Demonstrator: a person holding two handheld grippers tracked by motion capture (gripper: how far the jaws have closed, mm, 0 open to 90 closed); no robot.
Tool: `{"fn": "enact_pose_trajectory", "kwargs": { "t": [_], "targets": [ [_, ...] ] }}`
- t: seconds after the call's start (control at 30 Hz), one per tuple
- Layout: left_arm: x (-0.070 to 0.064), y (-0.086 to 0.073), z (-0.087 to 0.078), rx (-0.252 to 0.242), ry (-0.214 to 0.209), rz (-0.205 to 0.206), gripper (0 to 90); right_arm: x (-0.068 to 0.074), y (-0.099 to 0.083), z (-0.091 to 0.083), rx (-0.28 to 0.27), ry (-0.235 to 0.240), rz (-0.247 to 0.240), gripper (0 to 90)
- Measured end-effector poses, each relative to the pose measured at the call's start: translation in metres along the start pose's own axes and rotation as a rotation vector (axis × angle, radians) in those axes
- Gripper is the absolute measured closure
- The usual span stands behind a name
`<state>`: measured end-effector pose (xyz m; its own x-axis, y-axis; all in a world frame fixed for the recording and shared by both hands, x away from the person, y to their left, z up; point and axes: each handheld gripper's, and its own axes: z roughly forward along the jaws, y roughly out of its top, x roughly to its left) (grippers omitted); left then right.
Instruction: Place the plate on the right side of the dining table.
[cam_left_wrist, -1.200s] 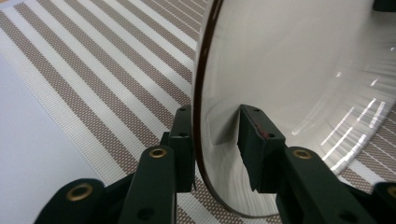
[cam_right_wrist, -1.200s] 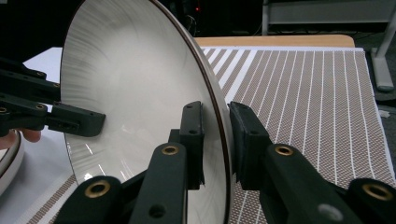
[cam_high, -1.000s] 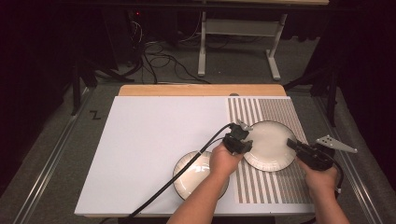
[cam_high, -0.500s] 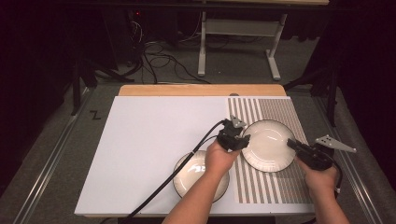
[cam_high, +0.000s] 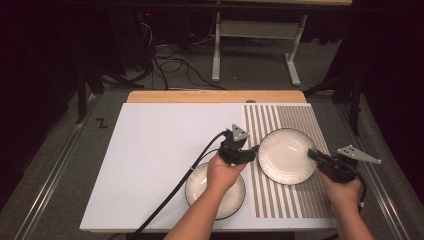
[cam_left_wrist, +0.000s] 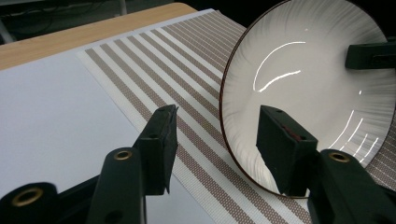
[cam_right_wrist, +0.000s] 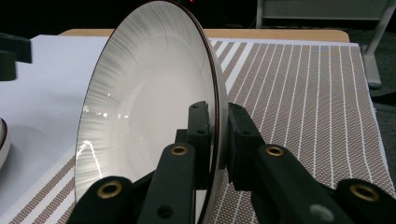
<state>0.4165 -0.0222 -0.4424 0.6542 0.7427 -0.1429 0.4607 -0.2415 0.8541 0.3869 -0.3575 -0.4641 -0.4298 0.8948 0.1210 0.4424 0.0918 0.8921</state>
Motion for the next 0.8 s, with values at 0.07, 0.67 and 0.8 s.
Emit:
{"fn": "enact_pose_trajectory", "kwargs": {
  "t": [0.07, 0.67, 0.8],
  "targets": [
    [0.001, -0.002, -0.007, -0.011, 0.001, 0.004, 47.7, 0.001, 0.000, 0.000, 0.000, -0.003, 0.003, 83.0],
    [0.017, -0.032, -0.069, -0.110, 0.036, 0.012, 3.3, 0.006, 0.002, 0.000, 0.006, -0.032, -0.021, 82.8],
    [0.020, -0.041, -0.084, -0.126, 0.015, -0.031, 0.3, 0.008, 0.003, 0.000, 0.005, -0.036, -0.025, 82.8]
  ]
}}
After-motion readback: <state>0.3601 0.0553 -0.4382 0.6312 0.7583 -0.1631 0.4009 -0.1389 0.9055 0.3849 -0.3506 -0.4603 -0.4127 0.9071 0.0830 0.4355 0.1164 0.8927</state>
